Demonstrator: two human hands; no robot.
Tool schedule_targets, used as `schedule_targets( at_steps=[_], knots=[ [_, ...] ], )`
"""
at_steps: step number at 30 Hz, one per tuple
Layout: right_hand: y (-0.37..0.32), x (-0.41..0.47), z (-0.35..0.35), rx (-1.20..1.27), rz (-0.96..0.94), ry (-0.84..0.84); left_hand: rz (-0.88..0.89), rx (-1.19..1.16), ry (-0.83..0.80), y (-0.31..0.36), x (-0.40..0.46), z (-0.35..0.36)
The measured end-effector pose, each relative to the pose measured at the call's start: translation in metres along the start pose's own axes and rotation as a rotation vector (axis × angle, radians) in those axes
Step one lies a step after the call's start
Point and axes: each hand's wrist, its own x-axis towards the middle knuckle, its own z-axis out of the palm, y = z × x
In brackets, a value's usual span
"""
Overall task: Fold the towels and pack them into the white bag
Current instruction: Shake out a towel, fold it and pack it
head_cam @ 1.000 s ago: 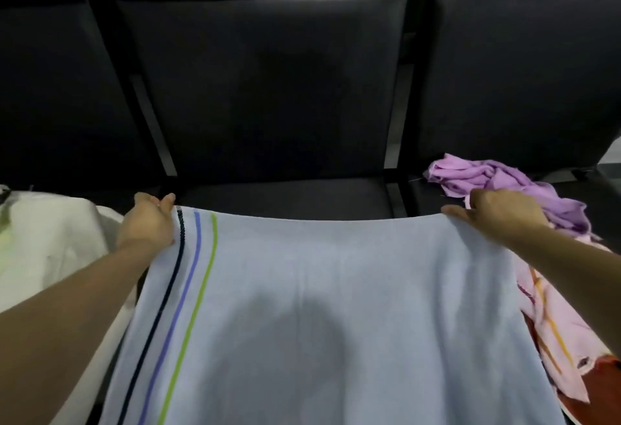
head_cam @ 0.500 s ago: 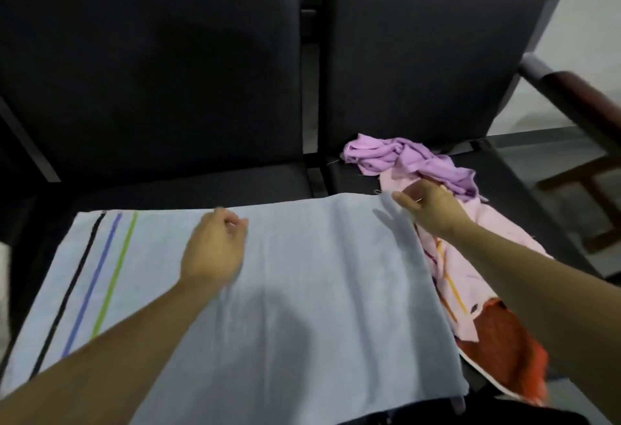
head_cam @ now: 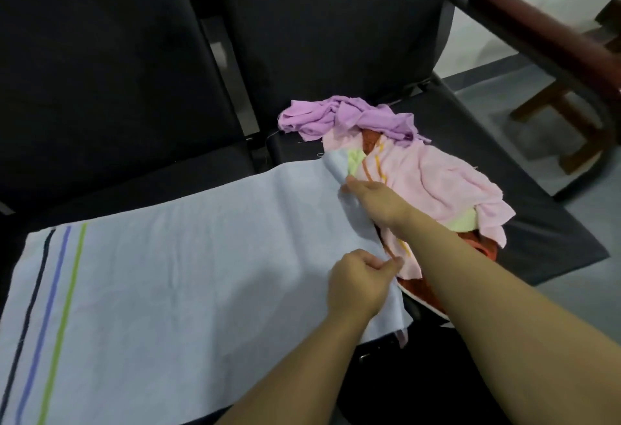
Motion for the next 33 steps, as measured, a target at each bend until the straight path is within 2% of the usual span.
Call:
schedule_targets(
  at_steps=[2, 6, 10, 14, 19, 23, 27, 33],
  knots=[
    [0.004, 0.005, 0.001, 0.003, -0.010, -0.032, -0.029, 0.101, 0.015, 0.007, -0.002, 0.006],
    [0.003, 0.016, 0.002, 0.398, 0.107, -0.045, -0.007, 0.251, 0.017, 0.008, -0.002, 0.015],
    [-0.002, 0.021, 0.000, 0.557, 0.182, -0.039, 0.006, 0.280, -0.001, 0.003, 0.007, 0.014],
    [-0.009, 0.018, -0.002, 0.624, 0.240, -0.090, 0.018, 0.167, -0.079, -0.005, 0.012, 0.006],
    [-0.005, 0.019, 0.000, 0.623, 0.211, -0.057, 0.003, -0.053, -0.100, -0.014, 0.012, 0.003],
    [0.003, 0.020, -0.005, 0.624, 0.185, -0.040, 0.008, -0.051, -0.096, -0.018, 0.011, 0.004],
    [-0.001, 0.016, -0.009, 0.762, 0.174, -0.103, 0.017, -0.065, -0.107, -0.021, 0.012, 0.003],
    [0.005, 0.017, -0.016, 0.800, -0.007, -0.030, 0.018, -0.250, -0.214, -0.024, 0.008, -0.012]
  ],
)
